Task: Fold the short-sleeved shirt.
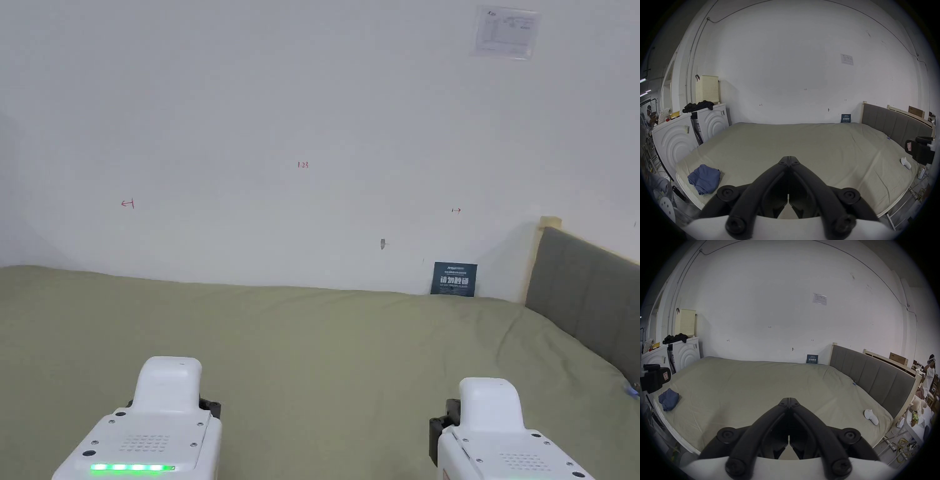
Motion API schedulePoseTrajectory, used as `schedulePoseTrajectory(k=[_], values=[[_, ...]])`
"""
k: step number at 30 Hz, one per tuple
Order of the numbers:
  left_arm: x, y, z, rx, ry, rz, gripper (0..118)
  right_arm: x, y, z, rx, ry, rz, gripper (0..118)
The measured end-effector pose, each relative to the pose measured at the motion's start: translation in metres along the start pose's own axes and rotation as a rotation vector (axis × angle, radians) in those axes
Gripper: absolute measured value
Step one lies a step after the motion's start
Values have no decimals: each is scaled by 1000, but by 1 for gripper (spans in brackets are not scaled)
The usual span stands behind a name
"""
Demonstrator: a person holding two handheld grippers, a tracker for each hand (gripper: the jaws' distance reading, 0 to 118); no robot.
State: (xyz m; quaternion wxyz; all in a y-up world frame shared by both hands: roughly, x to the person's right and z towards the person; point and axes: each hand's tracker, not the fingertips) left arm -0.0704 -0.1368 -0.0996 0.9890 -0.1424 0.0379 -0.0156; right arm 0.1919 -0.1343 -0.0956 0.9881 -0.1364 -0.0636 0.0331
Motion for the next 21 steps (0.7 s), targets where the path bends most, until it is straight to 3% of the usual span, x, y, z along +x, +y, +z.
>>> schedulePoseTrajectory(k=[21], values=[[-22, -12, -2, -32, 12, 36, 0, 5, -5, -2, -24, 5, -8, 1]])
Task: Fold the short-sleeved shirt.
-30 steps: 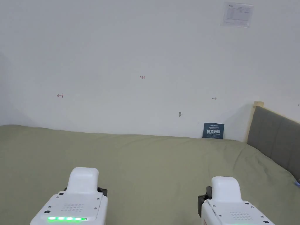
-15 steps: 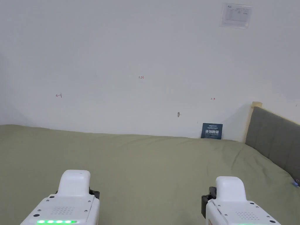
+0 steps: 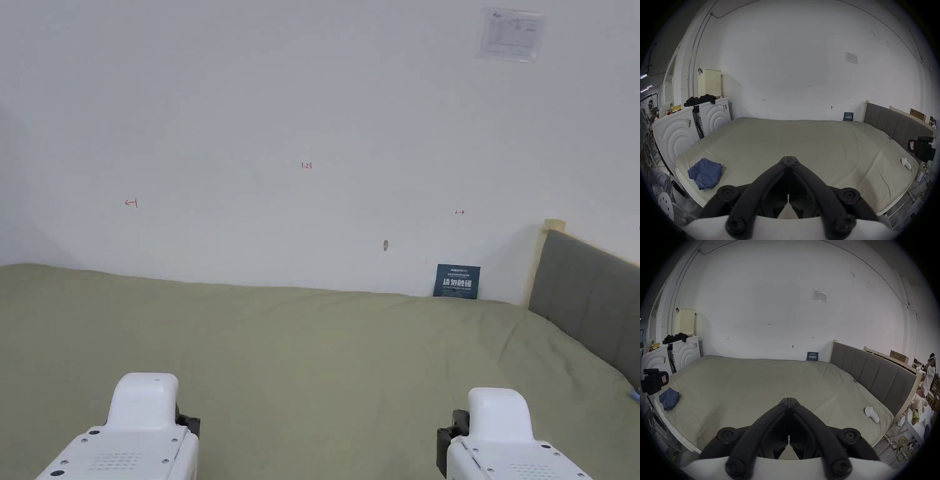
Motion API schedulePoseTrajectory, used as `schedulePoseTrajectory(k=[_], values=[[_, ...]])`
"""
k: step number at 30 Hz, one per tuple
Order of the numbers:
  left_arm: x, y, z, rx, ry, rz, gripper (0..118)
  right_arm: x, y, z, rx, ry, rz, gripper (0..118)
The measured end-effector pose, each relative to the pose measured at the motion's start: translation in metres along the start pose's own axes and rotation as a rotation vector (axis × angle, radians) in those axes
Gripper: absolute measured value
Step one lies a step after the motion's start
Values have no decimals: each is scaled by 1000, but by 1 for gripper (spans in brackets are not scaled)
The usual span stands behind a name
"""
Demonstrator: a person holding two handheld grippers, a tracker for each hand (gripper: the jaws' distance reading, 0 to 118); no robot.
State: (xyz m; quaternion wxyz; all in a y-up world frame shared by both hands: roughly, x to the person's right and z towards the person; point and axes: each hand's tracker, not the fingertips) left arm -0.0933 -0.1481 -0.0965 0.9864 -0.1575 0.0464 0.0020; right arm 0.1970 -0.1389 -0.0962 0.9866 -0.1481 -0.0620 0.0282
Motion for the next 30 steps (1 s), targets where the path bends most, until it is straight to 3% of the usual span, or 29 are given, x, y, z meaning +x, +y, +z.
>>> schedulePoseTrajectory(k=[18, 19, 21, 22, 24, 26, 28, 30], values=[[1, 11, 5, 28, -11, -16, 1, 2, 9, 6, 11, -1, 0, 4], [2, 13, 4, 25, -13, -18, 19, 2, 11, 6, 7, 1, 5, 27], [5, 16, 0, -11, -16, -40, 69, 1, 14, 4, -26, 9, 22, 95], [6, 18, -3, -33, -25, -40, 91, -1, 14, 3, -58, 1, 30, 113], [4, 22, -3, -25, -59, 7, 97, -4, 12, 3, -36, -24, 10, 118], [5, 26, 3, 27, -47, 19, 98, -1, 9, 4, 18, 50, -45, 118], [7, 31, 6, 29, -37, 2, 102, 0, 13, 7, 64, 118, -46, 118], [8, 34, 8, 38, -12, -1, 105, -4, 20, 11, 96, 73, -38, 118]])
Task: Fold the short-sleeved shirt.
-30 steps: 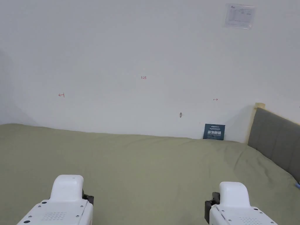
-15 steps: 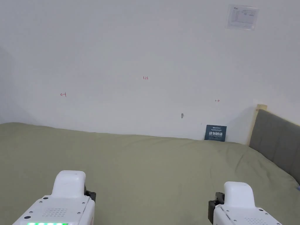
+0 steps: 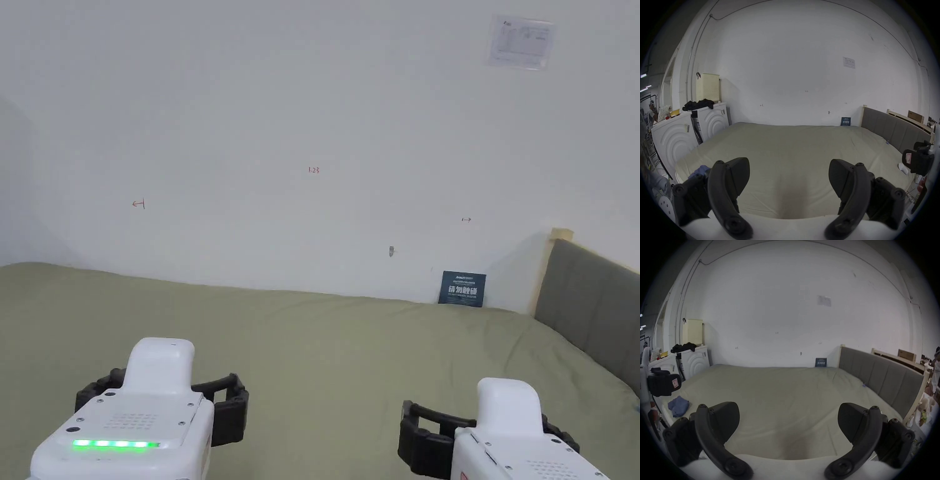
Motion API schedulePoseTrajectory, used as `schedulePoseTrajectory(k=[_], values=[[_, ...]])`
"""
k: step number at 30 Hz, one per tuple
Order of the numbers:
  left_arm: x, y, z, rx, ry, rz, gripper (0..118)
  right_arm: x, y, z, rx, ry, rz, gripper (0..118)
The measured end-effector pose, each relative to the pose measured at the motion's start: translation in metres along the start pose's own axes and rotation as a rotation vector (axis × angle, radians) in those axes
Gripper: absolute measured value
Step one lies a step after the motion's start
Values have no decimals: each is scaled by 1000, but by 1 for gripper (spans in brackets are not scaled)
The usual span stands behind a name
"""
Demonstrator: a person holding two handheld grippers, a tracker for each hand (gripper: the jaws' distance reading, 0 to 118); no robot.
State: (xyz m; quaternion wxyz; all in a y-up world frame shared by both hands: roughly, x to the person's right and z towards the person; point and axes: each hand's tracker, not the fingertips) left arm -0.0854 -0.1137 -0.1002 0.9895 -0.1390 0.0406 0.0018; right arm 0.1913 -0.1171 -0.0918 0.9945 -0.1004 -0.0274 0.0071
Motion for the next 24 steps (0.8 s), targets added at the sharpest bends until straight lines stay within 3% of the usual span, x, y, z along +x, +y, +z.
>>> schedulePoseTrajectory(k=[2, 4, 6, 9, 13, 16, 18, 24], values=[[-3, 2, 1, 2, -3, 14, 106, -10, 7, 3, 23, -103, 20, 118], [-6, 4, 2, -1, -25, 35, 106, -10, 12, 1, 9, -77, 12, 118], [-7, 4, 4, 4, -23, 35, 106, -6, 16, 3, -18, -1, -76, 118], [-9, 5, 6, 10, -17, 28, 106, 0, 22, 2, -80, -38, -177, 118], [-11, 6, 6, 12, -13, 31, 106, 4, 26, -3, -138, -64, -121, 118], [-9, 6, 7, 23, -3, 15, 106, 11, 27, -2, -106, -58, -156, 118], [-8, 6, 7, 20, 0, 14, 106, 10, 28, -3, -107, -91, -144, 118], [-5, 5, 7, 16, -7, 9, 106, 6, 24, 0, -81, -62, -132, 118]])
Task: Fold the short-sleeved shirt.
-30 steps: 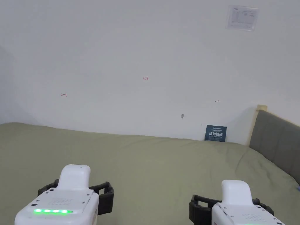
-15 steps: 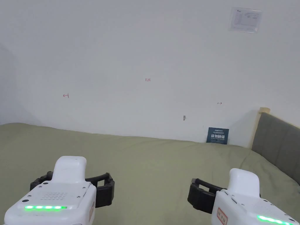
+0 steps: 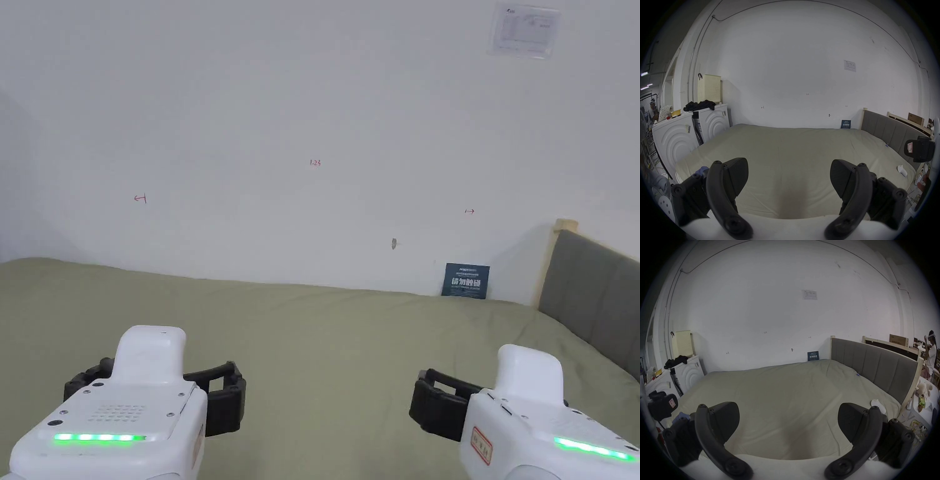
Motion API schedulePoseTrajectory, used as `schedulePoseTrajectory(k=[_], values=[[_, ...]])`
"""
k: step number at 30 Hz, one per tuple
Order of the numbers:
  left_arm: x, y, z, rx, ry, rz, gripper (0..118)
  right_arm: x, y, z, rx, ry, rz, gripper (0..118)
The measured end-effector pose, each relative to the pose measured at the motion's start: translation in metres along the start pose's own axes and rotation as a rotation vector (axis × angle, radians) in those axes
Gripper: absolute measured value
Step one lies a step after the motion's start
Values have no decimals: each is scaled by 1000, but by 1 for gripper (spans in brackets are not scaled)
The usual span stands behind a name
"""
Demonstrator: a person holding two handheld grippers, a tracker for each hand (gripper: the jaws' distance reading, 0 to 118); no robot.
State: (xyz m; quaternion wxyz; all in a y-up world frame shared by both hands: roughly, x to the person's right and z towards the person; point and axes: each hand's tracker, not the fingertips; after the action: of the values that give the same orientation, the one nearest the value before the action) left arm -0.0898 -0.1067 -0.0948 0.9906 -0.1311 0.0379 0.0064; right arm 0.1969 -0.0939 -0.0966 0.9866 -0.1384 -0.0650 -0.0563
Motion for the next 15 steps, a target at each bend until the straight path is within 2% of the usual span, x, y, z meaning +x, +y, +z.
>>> schedulePoseTrajectory(k=[2, 7, 11, 15], values=[[1, -1, 0, 0, -1, -3, 106, -2, -4, 0, 26, 6, 45, 118], [3, -4, -4, -11, -9, -7, 106, -11, -12, -4, 32, 9, 101, 118], [4, -5, -6, -18, -5, -13, 106, -11, -13, -6, 26, 37, 101, 118], [5, -4, -8, -19, 6, -22, 106, -12, -12, -8, 31, 24, 110, 118]])
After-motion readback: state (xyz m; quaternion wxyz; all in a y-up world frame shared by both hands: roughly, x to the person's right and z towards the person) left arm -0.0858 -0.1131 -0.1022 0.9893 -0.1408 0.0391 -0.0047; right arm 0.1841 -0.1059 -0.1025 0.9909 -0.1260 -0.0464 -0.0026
